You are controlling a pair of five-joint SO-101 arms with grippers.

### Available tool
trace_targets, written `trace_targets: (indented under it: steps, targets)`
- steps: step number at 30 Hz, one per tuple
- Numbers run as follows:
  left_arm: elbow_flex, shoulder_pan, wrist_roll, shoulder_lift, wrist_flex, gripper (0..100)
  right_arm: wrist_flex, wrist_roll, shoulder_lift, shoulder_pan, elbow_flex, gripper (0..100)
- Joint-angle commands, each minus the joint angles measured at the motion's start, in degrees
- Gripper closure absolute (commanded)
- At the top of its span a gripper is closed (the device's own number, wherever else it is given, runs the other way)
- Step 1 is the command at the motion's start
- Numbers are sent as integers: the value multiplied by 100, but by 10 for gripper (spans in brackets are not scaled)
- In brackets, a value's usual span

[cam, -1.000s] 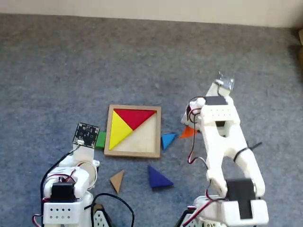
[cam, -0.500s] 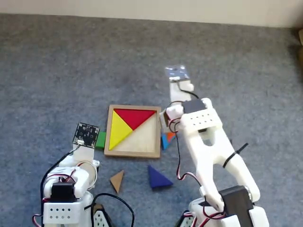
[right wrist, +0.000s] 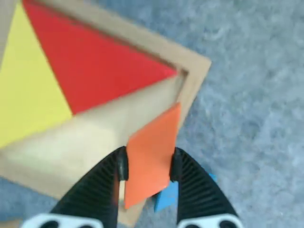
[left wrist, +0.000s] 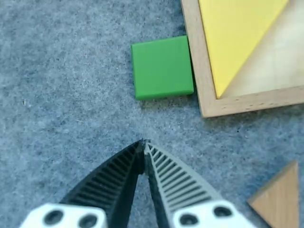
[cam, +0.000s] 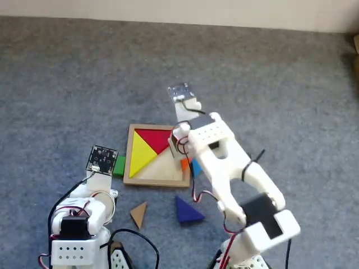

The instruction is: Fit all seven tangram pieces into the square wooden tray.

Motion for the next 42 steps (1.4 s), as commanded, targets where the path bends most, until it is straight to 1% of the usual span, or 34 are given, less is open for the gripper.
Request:
trace_targets:
  steps: [1, 6, 10, 12, 14, 23, 31, 32, 34, 38, 39, 42]
  targets:
    - [119, -75, -9, -207, 26, 994, -84, -343, 268, -75, -743, 982]
    - [119, -75, -9, -207, 26, 994, -84, -343, 497, -66, -848, 975]
    - [119, -75, -9, -207, 26, 994, -84, -378, 497, -66, -840, 882]
    - [119, -75, -9, -207, 26, 994, -84, -677, 505, -66, -840, 839]
    - [119, -75, -9, -207, 26, 994, -84, -835, 505, -75, -840, 819]
    - [119, -75, -9, -207, 26, 994, -84, -862, 426, -84, -840, 817]
    - [119, -75, -9, -207, 26, 994, 48, -862, -769, -66, -541, 818]
    - [119, -75, -9, -207, 26, 994, 92, -862, -831, -66, -453, 820]
    - [119, -75, -9, -207, 26, 994, 110, -862, -901, -66, -321, 856]
    - [119, -75, -9, -207, 26, 994, 101, -826, -892, -31, -251, 984]
    - [119, -75, -9, -207, 26, 994, 119, -826, -892, 22, -242, 996]
    - [119, -75, -9, -207, 26, 994, 84, -826, -892, 119, -84, 993]
